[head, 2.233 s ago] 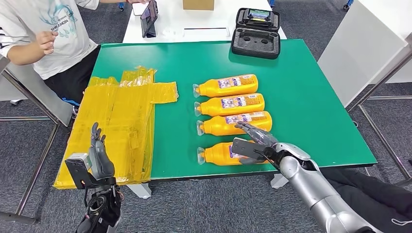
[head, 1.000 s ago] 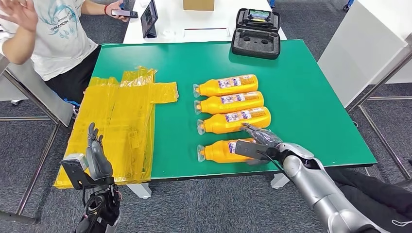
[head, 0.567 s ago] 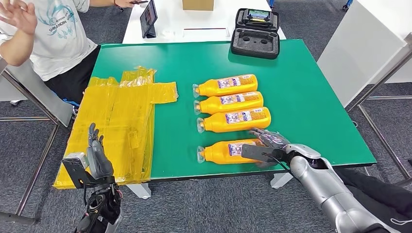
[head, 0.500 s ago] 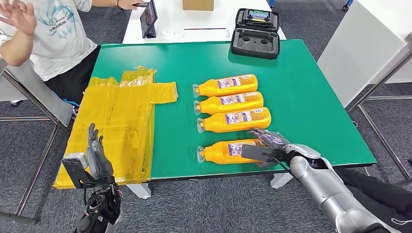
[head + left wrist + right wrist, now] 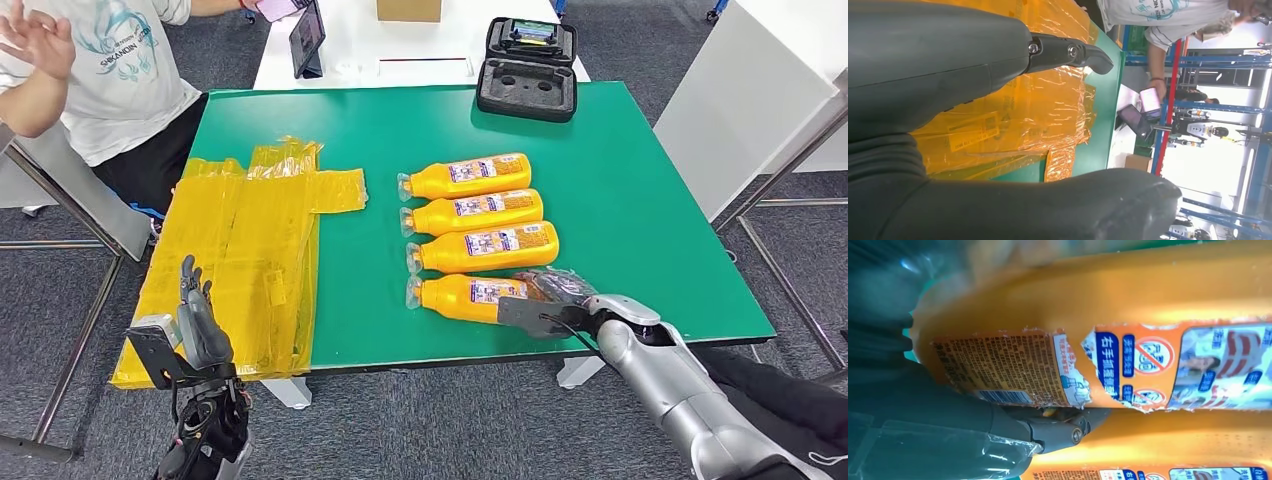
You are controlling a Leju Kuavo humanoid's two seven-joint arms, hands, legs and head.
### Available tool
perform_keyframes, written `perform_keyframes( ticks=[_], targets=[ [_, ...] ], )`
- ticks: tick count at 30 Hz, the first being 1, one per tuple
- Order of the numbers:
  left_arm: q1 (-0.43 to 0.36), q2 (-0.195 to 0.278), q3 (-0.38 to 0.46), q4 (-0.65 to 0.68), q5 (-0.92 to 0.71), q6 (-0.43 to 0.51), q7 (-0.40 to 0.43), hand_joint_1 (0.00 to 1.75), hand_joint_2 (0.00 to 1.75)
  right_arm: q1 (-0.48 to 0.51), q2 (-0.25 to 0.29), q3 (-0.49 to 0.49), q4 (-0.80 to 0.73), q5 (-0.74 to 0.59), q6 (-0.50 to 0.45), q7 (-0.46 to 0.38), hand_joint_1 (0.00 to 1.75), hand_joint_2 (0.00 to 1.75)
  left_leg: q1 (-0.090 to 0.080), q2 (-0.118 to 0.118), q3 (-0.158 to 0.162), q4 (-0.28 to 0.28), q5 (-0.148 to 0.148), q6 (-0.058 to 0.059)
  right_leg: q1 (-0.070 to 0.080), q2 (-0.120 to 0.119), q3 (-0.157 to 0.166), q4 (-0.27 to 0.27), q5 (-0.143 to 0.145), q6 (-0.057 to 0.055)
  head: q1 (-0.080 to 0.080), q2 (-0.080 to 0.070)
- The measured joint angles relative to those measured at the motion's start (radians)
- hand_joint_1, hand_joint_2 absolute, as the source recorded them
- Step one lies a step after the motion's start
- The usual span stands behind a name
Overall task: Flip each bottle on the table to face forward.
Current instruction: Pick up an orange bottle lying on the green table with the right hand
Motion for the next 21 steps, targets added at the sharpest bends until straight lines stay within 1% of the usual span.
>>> perform_keyframes(
  ticks=[7, 12, 14, 17, 21],
  targets=[
    [0.0, 0.0, 0.0, 0.005, 0.003, 0.0, -0.001, 0.0, 0.0, -0.002, -0.001, 0.0, 0.005, -0.014, 0.005, -0.002, 1.75, 1.75, 0.0, 0.0, 0.0, 0.0, 0.0, 0.0, 0.0, 0.0, 0.0, 0.0, 0.0, 0.0, 0.0, 0.0],
    [0.0, 0.0, 0.0, 0.008, 0.011, -0.001, -0.006, 0.0, 0.0, -0.005, 0.001, -0.004, 0.017, -0.049, -0.015, -0.051, 1.75, 1.75, 0.0, 0.0, 0.0, 0.0, 0.0, 0.0, 0.0, 0.0, 0.0, 0.0, 0.0, 0.0, 0.0, 0.0],
    [0.005, 0.0, 0.0, 0.005, 0.012, -0.006, -0.006, 0.0, 0.0, 0.011, 0.006, -0.014, 0.006, -0.08, -0.031, -0.104, 1.75, 1.75, 0.0, 0.0, 0.0, 0.0, 0.0, 0.0, 0.0, 0.0, 0.0, 0.0, 0.0, 0.0, 0.0, 0.0],
    [0.02, -0.001, 0.0, -0.01, 0.012, -0.02, -0.006, 0.0, 0.0, 0.054, 0.019, -0.045, -0.049, -0.131, -0.05, -0.206, 1.75, 1.75, 0.0, 0.0, 0.0, 0.0, 0.0, 0.0, 0.0, 0.0, -0.001, 0.0, 0.0, 0.0, 0.0, 0.0],
    [0.035, -0.007, -0.001, -0.034, 0.018, -0.06, -0.005, 0.0, 0.0, 0.099, 0.04, -0.092, -0.136, -0.198, -0.044, -0.32, 1.75, 1.75, 0.0, 0.0, -0.002, 0.0, 0.0, 0.0, 0.0, 0.0, -0.001, 0.0, 0.0, 0.0, 0.0, 0.0]
  ],
)
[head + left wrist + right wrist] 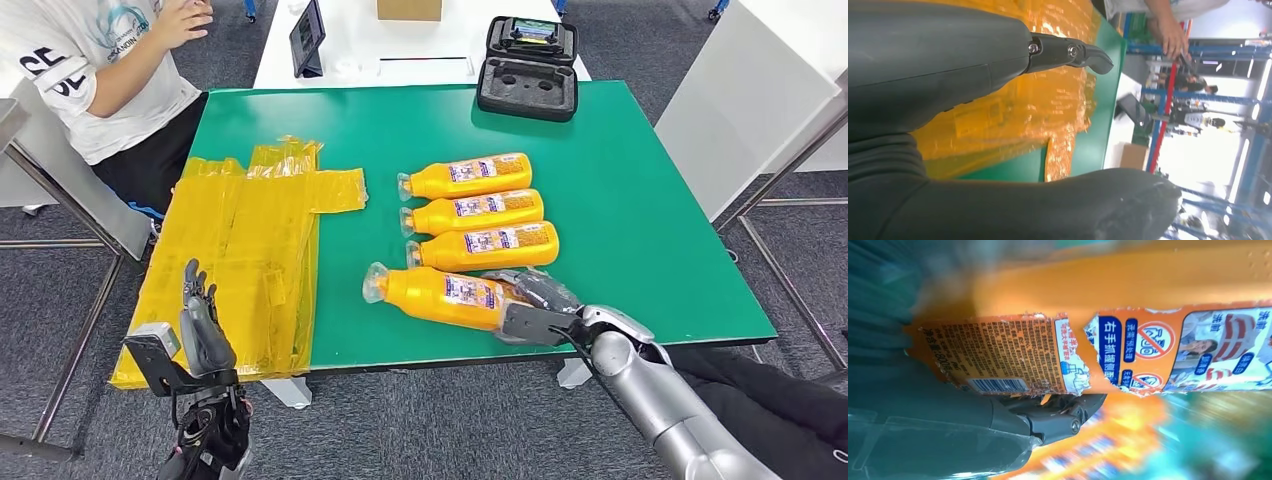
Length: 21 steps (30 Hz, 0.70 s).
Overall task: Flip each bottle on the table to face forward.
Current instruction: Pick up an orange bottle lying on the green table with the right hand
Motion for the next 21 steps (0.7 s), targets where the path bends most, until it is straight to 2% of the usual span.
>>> perform_keyframes(
  ticks=[2, 8, 17, 21],
  targets=[
    [0.006, -0.002, -0.002, -0.012, 0.004, -0.019, 0.001, 0.0, 0.0, 0.007, 0.013, -0.021, -0.03, -0.024, 0.007, -0.038, 1.75, 1.75, 0.0, 0.001, 0.0, 0.0, 0.0, 0.0, 0.0, 0.0, 0.0, 0.0, 0.0, 0.0, 0.0, 0.0],
    [0.02, -0.003, -0.005, -0.041, 0.021, -0.057, 0.008, 0.0, 0.0, 0.013, 0.051, -0.053, -0.069, -0.033, 0.005, -0.074, 1.75, 1.75, 0.0, 0.0, 0.0, 0.0, 0.0, 0.0, 0.0, 0.0, 0.0, 0.0, 0.0, 0.0, 0.0, 0.0],
    [0.047, -0.007, -0.033, -0.103, 0.112, -0.216, 0.048, 0.0, 0.0, 0.076, 0.169, -0.107, -0.112, -0.039, -0.038, -0.118, 1.75, 1.75, 0.0, 0.0, 0.0, 0.0, 0.0, 0.0, 0.0, 0.0, -0.001, 0.0, 0.0, 0.0, 0.0, 0.0],
    [0.049, -0.01, -0.061, -0.131, 0.106, -0.227, 0.039, 0.0, 0.0, 0.11, 0.23, -0.118, -0.11, -0.046, -0.074, -0.146, 1.75, 1.75, 0.0, 0.001, 0.0, 0.0, 0.0, 0.0, 0.0, 0.0, -0.001, 0.0, 0.0, 0.0, 0.0, 0.0]
  ],
)
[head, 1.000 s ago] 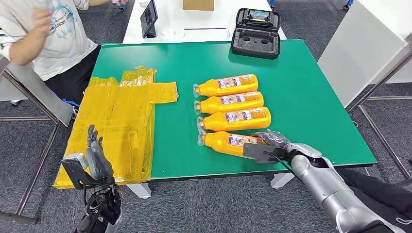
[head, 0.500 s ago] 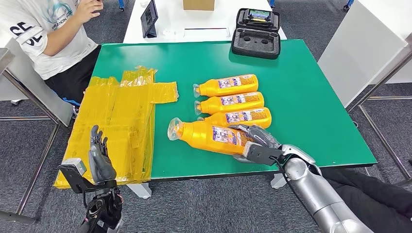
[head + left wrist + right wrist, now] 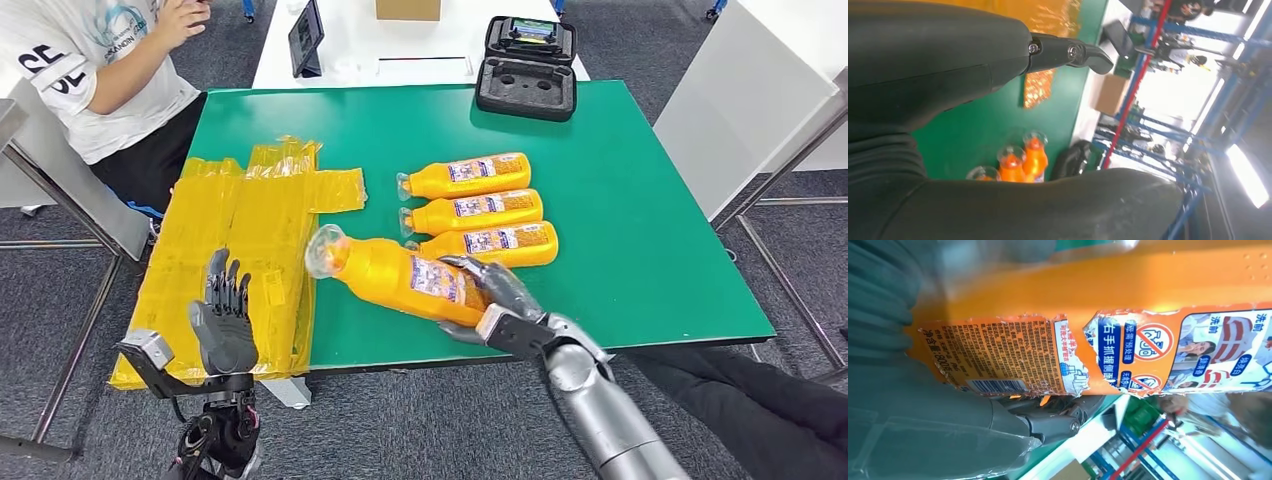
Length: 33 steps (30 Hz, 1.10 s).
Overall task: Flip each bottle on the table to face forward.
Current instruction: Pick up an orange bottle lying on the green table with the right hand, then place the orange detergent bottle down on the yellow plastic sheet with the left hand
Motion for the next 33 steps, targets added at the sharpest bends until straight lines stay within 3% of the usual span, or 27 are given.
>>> perform_keyframes(
  ticks=[4, 14, 18, 33],
  targets=[
    [0.0, -0.001, -0.018, -0.014, -0.006, 0.002, -0.004, 0.0, 1.75, 0.017, 0.044, -0.001, 0.004, 0.0, -0.013, -0.006, 1.75, 1.75, 0.0, 0.0, 0.0, 0.0, 0.0, 0.0, 0.0, 0.0, 0.0, 0.0, 0.0, 0.0, 0.0, 0.0],
    [-0.04, -0.008, -0.094, -0.018, -0.088, 0.037, -0.009, 0.0, 1.75, 0.054, 0.153, -0.013, 0.052, -0.058, -0.062, -0.04, 1.74, 1.75, 0.0, 0.0, 0.0, 0.0, 0.0, 0.0, 0.0, 0.0, 0.0, 0.0, 0.0, 0.0, 0.0, 0.0],
    [-0.053, -0.009, -0.124, -0.017, -0.067, 0.016, 0.004, 0.0, 1.75, 0.059, 0.171, -0.018, 0.08, -0.103, -0.058, -0.046, 1.73, 1.75, 0.0, 0.0, 0.0, 0.0, 0.0, 0.0, 0.0, 0.0, 0.0, 0.0, 0.0, 0.0, 0.0, 0.0],
    [-0.033, -0.008, -0.224, -0.016, 0.038, -0.237, 0.081, 0.0, 1.75, 0.06, 0.18, -0.047, 0.141, -0.138, -0.06, -0.046, 1.75, 1.75, 0.0, 0.0, 0.0, 0.0, 0.0, 0.0, 0.0, 0.0, 0.0, 0.0, 0.0, 0.0, 0.0, 0.0]
  ],
)
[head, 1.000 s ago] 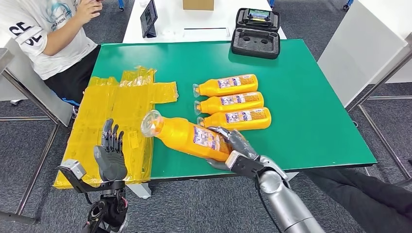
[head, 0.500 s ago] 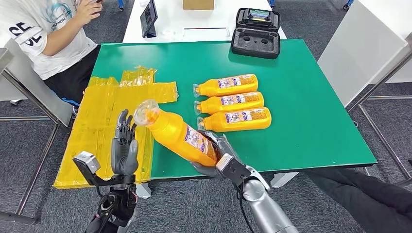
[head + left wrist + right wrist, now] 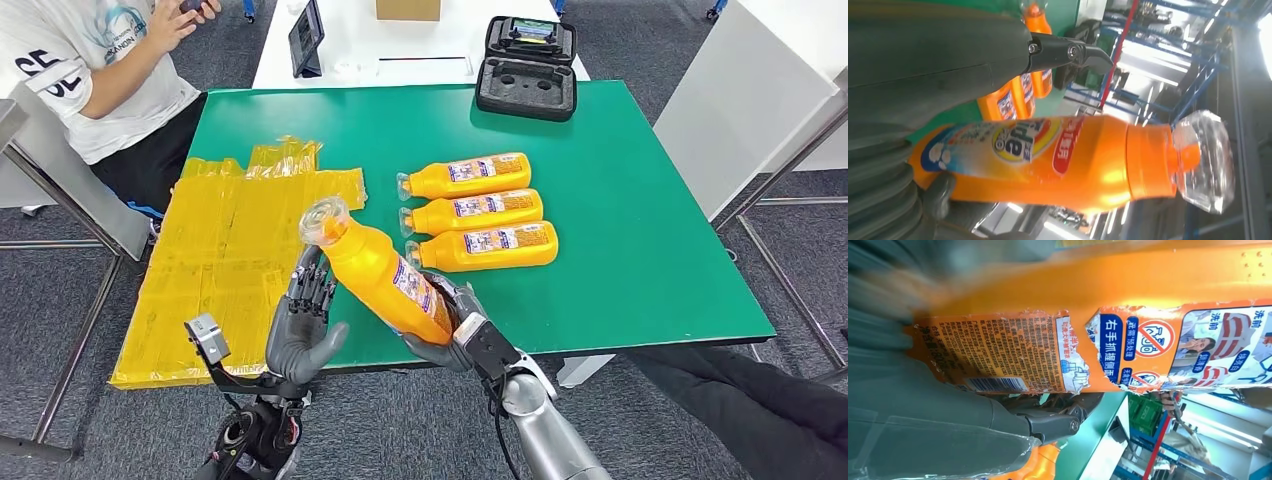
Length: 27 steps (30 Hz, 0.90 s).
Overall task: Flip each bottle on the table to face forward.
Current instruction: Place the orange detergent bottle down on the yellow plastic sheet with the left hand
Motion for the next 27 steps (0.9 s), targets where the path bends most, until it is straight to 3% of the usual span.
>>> perform_keyframes(
  ticks=[12, 27],
  targets=[
    [-0.025, -0.001, -0.032, 0.066, -0.108, -0.012, 0.012, 0.0, 1.75, -0.007, 0.022, 0.004, 0.029, 0.074, 0.029, 0.0, 1.75, 1.75, 0.0, 0.0, 0.0, 0.0, 0.0, 0.0, 0.0, 0.0, 0.0, 0.0, 0.0, 0.0, 0.0, 0.0],
    [-0.048, -0.01, -0.03, 0.156, 0.014, -0.083, 0.052, 0.0, 1.75, 0.001, 0.02, 0.022, 0.037, 0.156, -0.002, 0.037, 1.75, 1.75, 0.0, 0.0, 0.0, 0.0, 0.0, 0.0, 0.0, 0.0, 0.0, 0.0, 0.0, 0.0, 0.0, 0.0]
  ],
)
